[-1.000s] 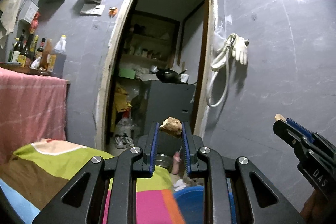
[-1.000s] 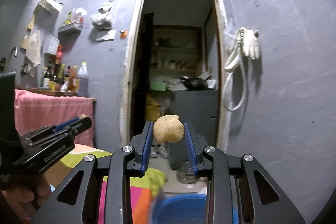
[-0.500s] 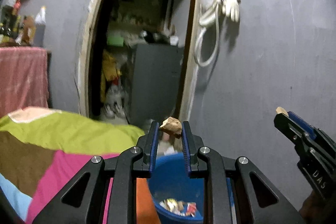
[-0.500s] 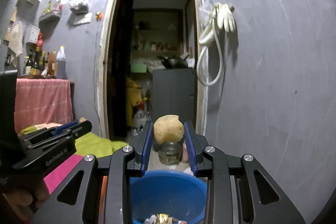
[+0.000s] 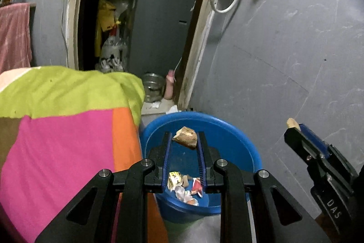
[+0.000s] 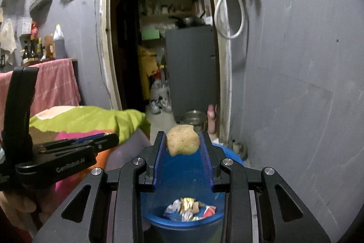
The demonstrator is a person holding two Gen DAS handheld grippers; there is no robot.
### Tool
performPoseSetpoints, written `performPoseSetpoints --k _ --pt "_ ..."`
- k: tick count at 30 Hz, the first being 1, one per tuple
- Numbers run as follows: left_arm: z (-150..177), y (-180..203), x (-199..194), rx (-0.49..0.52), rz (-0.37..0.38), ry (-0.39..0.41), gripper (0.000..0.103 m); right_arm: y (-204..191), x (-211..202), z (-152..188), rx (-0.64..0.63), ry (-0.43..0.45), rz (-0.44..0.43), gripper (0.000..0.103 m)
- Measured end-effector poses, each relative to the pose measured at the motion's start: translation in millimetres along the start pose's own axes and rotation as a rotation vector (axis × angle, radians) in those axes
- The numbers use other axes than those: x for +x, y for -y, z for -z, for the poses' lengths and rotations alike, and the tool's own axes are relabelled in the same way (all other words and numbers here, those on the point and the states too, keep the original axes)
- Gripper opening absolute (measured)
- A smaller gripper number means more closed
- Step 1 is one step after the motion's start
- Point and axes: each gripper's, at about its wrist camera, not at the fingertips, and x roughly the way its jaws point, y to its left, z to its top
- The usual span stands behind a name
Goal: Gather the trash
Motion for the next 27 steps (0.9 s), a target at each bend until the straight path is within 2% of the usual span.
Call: performPoseSetpoints --k 8,12,16,21,24,27 --pt "1 -6 4 -0.013 0.026 -0.03 0.018 3 14 3 0.017 -0.058 -0.015 0.029" --pt "-1 -9 8 -0.025 0.031 -0.049 0.019 4 22 0 0.02 -0.073 -0.017 0.034" --pt "-2 -12 10 -0.037 0.042 -0.066 0.024 6 22 0 0.03 -0.073 -0.017 0.035" --pt "-4 -13 3 -0.048 0.046 -0.047 0.025 7 15 -4 0.033 -0.055 -0.011 0.037" --pt "-7 -13 -8 -0.058 0.05 -0.016 0.031 6 7 -10 0.033 -0.035 -0.008 0.039" --pt "-13 -11 -24 -0.052 0.049 0.028 0.032 4 -4 -17 0.029 -0.003 -0.001 0.047"
